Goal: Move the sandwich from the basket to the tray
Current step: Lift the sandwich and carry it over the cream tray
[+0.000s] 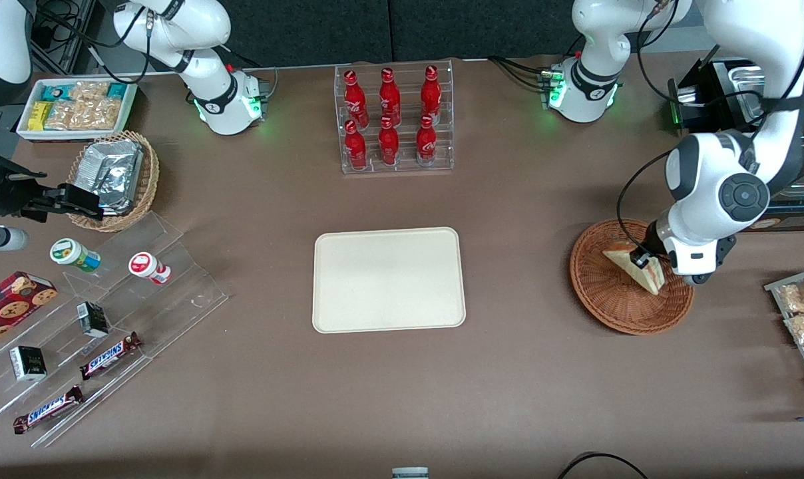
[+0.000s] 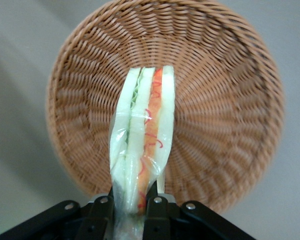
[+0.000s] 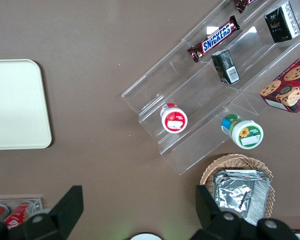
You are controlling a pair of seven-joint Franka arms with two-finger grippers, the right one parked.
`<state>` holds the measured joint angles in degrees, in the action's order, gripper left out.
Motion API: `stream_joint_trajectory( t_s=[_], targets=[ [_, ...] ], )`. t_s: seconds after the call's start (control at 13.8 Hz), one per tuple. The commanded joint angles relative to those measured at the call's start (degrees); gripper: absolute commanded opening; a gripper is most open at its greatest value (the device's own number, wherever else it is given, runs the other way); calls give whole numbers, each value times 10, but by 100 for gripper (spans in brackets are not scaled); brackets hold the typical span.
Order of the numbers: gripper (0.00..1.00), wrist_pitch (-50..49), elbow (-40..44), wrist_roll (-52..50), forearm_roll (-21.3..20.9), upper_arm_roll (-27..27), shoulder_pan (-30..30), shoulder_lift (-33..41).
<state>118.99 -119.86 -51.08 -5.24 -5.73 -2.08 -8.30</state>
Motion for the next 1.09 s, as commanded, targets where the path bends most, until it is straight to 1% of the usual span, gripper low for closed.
stream_joint_trajectory(
  t_s=[0.0,0.14,0.36,0.51,0.8,1.01],
  targets=[
    [19,-128,95,-9,-13,1,51,13],
    [19,-194,145,-11,-12,1,98,13],
    [20,-210,177,-9,-11,1,178,6],
    [21,-202,203,-12,-11,1,237,-18],
    [20,-156,255,-11,-9,1,319,-83],
    [21,-113,291,-14,-9,1,381,-163]
  ],
)
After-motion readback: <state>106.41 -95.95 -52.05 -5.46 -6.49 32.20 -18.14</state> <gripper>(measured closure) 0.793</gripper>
